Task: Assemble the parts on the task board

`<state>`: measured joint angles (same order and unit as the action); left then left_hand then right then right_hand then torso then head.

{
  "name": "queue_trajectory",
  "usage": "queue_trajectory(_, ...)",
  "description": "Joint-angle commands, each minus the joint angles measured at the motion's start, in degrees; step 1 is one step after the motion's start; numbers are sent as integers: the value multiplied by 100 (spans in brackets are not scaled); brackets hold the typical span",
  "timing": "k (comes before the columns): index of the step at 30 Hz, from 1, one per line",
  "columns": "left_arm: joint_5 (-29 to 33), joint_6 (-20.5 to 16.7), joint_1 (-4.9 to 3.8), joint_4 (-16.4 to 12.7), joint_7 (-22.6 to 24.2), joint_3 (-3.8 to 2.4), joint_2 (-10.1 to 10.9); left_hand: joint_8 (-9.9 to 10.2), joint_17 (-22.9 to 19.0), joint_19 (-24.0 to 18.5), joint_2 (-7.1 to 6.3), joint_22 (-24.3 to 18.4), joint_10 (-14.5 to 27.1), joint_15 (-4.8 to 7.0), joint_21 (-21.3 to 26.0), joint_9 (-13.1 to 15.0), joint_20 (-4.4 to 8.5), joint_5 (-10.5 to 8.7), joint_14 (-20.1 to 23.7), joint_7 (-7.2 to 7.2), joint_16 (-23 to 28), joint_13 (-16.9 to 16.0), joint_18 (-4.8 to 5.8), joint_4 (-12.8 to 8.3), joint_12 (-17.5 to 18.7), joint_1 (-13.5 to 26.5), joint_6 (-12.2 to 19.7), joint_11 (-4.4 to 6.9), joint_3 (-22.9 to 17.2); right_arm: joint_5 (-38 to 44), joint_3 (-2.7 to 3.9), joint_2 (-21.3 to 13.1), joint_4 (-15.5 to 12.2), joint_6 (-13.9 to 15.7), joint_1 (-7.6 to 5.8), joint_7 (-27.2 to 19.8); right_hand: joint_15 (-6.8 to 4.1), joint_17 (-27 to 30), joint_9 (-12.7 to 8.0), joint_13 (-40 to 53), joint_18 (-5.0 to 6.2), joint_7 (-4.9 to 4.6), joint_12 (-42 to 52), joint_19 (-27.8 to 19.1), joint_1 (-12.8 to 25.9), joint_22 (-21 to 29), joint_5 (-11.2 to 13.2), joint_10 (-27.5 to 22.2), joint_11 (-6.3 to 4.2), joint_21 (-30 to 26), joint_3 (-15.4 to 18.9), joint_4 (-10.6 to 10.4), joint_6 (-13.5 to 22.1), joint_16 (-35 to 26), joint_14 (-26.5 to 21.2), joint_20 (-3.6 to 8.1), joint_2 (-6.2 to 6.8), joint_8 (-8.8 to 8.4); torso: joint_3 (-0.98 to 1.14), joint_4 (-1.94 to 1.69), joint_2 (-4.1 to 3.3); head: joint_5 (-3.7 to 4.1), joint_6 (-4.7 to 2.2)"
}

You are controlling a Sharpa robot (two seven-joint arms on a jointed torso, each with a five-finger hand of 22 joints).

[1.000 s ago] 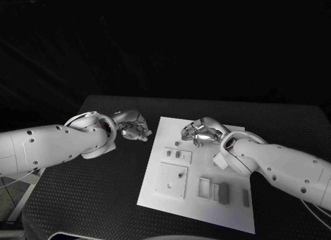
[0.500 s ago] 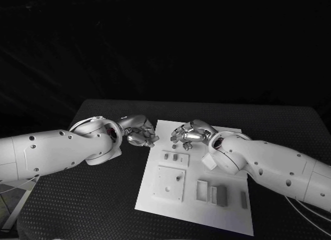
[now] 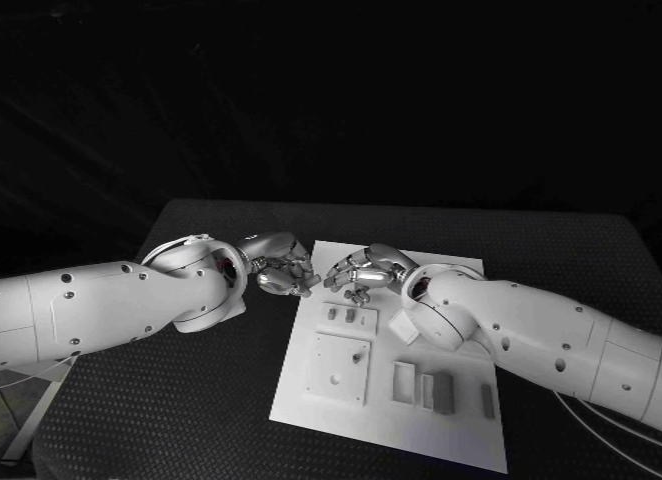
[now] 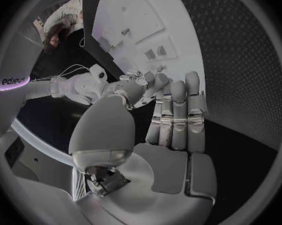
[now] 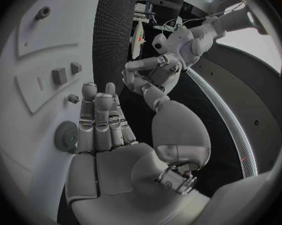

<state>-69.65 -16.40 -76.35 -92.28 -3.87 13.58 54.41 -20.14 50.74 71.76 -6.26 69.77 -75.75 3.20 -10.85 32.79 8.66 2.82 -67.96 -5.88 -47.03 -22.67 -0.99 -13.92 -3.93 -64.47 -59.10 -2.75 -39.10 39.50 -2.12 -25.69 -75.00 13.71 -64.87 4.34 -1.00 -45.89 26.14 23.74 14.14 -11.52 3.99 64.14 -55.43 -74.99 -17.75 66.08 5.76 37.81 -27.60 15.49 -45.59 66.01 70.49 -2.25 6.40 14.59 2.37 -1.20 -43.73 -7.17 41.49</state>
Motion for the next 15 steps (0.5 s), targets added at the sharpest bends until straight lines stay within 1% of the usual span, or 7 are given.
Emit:
queue_trajectory(1,33,83,-11,-36,-8,0,-17,-15,-5,31,387,7,-34,14,10,41,22,14,-16,6,-35,-5,-100,127,-18,-318,-45,-4,-151,-37,3,30,-2,-124,1,-56,8,12,13,-14,86,-6,20,3,37,-107,7,27,-18,-27,29,4,-57,29,11,39,-50,33,-4,-3,2,-11,-3)
queue_trajectory(4,33,78,-11,-48,-14,0,-22,-15,-5,32,387,8,-34,14,10,43,22,14,-16,6,-36,-5,-100,127,-18,-318,-44,-3,-153,-36,3,78,32,-156,1,-58,0,17,21,-26,86,5,24,5,31,-107,6,44,-26,-28,39,15,-88,31,12,42,-76,59,-3,1,0,-11,-5)
queue_trajectory(7,33,86,-11,-50,-18,0,-33,-15,-6,32,388,9,-35,14,10,44,22,14,-17,6,-37,-5,-100,127,-17,-319,-44,-3,-154,-36,3,131,52,-185,2,-79,-18,27,41,-48,86,33,33,7,14,-107,5,83,-44,-29,51,38,-173,36,15,45,-129,121,-6,-1,-2,-15,-5)
queue_trajectory(10,33,93,-12,-50,-25,0,-40,-14,-6,33,387,9,-36,15,11,45,23,14,-17,6,-37,-6,-100,128,-17,-318,-44,-3,-155,-37,3,166,67,-169,3,-107,-36,33,54,-56,86,58,54,18,6,-107,3,138,-64,-25,55,45,-237,43,25,48,-174,164,-2,-5,-2,-22,2)
queue_trajectory(11,33,99,-12,-50,-29,0,-44,-14,-6,33,387,9,-36,15,11,46,23,14,-17,6,-37,-6,-100,128,-17,-318,-44,-3,-155,-44,3,178,72,-150,3,-126,-45,36,60,-58,86,69,63,25,5,-108,3,163,-73,-22,56,46,-261,46,30,50,-189,180,1,-4,0,-24,6)
queue_trajectory(15,33,123,-12,-52,-37,1,-53,-14,-6,33,386,10,-36,15,12,47,23,14,-18,6,-38,-6,-100,127,-17,-319,-43,-2,-157,-62,4,194,51,-24,4,-200,-74,47,82,-68,86,104,85,42,-14,-107,-1,236,-103,-18,50,57,-337,50,48,59,-236,233,0,-1,3,-23,13)
